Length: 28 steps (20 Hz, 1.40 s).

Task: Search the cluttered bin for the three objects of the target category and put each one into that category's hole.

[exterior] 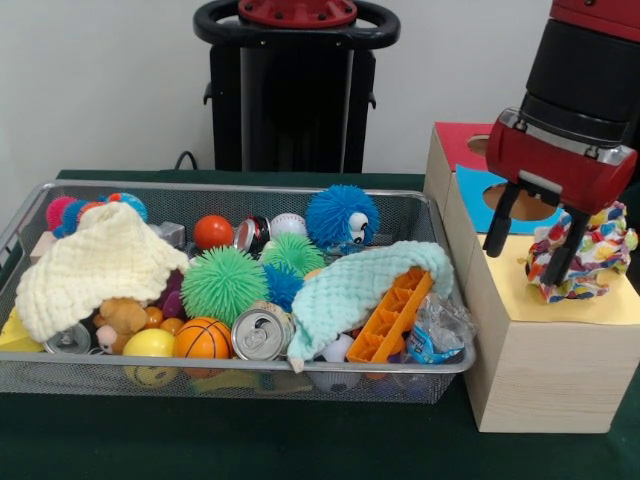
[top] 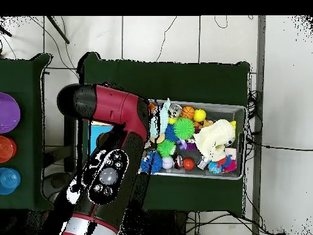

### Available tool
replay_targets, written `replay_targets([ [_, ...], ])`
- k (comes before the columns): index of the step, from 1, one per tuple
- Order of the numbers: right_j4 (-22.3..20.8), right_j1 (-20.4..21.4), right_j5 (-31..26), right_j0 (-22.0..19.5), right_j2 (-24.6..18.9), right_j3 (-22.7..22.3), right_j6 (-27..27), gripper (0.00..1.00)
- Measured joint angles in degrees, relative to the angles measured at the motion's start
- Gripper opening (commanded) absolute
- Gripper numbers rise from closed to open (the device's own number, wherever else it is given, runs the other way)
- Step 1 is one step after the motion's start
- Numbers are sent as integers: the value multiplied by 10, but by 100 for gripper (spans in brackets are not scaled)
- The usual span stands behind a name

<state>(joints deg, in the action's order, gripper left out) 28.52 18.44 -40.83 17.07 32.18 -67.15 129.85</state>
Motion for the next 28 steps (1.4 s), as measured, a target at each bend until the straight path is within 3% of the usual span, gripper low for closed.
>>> replay_targets([
  [25, 0, 11, -14, 1, 0, 15, 0, 100],
  [26, 0, 18, -23, 4, 0, 15, 0, 0],
  [28, 0, 19, -24, 5, 1, 15, 0, 0],
])
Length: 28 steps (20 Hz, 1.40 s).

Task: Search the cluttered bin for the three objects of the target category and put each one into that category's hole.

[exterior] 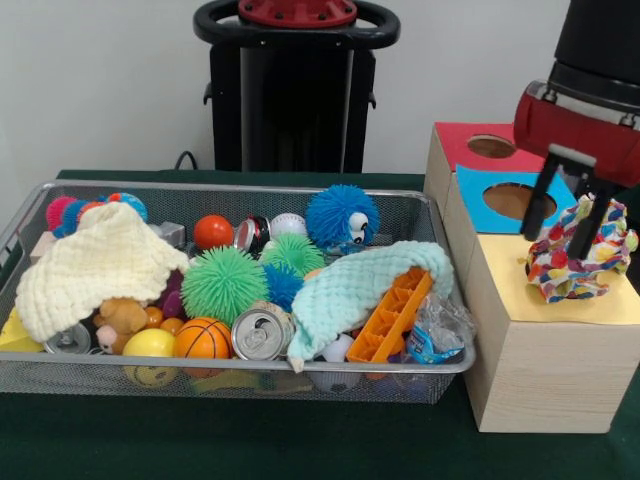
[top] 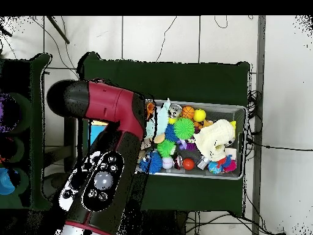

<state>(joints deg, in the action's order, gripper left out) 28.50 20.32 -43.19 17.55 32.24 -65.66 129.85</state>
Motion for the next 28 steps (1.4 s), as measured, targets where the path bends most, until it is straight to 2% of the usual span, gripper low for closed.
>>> replay_targets([
  [16, 0, 27, -52, 18, 9, 0, 0, 0],
  [28, -1, 36, -53, 39, 9, -4, 0, 0],
])
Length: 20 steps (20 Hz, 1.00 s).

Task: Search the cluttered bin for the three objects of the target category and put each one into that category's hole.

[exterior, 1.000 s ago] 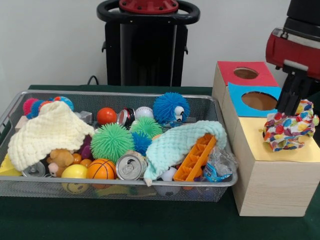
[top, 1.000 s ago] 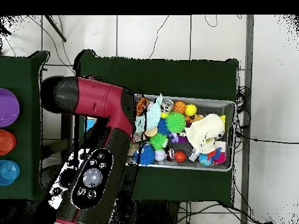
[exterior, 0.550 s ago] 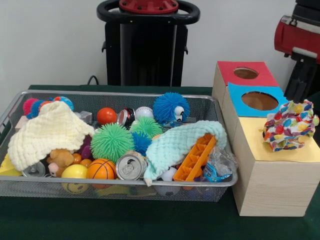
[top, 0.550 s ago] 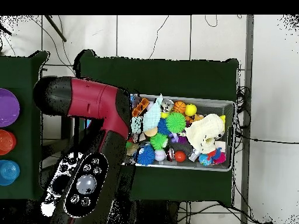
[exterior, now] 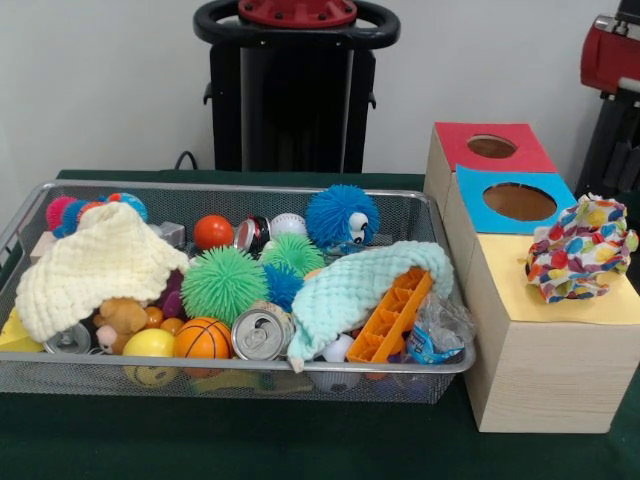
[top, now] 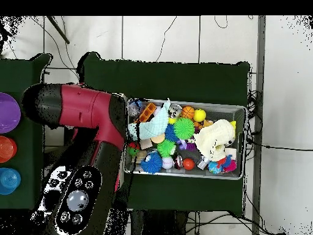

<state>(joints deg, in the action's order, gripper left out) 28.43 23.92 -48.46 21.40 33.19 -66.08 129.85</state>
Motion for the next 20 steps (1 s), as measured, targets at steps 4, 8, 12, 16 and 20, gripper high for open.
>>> replay_targets([
  [4, -1, 0, 12, 5, 0, -15, 0, 0],
  [8, -1, -2, 48, 6, 0, -44, 0, 0],
  [12, -2, -5, 66, 6, 0, -58, 0, 0],
  [16, -2, -9, 85, 6, 0, -76, 0, 0],
  [20, -2, -10, 91, 5, -1, -88, 0, 0],
])
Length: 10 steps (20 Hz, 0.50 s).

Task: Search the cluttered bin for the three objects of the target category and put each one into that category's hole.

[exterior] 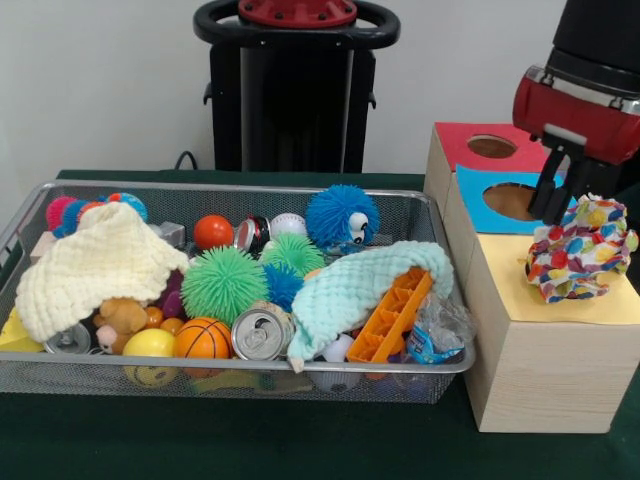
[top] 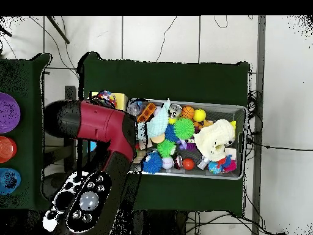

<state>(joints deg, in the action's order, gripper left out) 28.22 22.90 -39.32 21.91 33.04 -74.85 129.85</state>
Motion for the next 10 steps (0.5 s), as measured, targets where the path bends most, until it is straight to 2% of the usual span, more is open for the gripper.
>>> replay_targets([
  [10, 0, -8, 4, -1, 0, -14, 0, 0],
])
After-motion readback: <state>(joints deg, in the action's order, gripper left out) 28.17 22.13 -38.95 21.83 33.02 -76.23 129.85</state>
